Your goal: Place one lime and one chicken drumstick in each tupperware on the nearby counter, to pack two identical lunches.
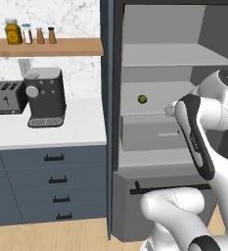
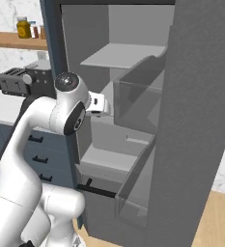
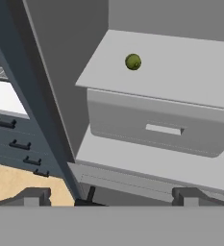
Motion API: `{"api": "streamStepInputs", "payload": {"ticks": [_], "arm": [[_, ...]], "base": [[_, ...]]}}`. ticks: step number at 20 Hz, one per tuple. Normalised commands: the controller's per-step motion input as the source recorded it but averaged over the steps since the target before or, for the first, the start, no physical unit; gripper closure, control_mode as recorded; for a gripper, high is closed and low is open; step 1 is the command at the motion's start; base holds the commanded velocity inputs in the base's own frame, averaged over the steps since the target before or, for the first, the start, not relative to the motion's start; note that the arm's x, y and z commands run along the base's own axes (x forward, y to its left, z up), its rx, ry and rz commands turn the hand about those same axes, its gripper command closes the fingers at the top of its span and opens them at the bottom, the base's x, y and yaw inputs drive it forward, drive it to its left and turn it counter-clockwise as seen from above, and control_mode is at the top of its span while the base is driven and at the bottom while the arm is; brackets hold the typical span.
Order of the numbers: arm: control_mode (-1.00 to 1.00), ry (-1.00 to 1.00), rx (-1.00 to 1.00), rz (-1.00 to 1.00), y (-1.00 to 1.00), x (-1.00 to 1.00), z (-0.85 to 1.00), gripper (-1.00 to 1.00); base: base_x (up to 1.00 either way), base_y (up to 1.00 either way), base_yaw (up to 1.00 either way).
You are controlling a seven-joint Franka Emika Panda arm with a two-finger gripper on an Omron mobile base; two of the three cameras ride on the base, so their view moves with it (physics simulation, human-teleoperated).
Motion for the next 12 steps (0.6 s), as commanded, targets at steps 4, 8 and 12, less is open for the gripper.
{"api": "streamStepInputs", "payload": {"ticks": [4,8,12], "arm": [[1.00,0.00,0.00,0.00,0.00,0.00,0.00,-1.00],[1.00,0.00,0.00,0.00,0.00,0.00,0.00,-1.00],[1.00,0.00,0.00,0.00,0.00,0.00,0.00,-1.00]], "base": [[0.24,0.00,0.00],[0.48,0.00,0.00],[0.24,0.00,0.00]]}}
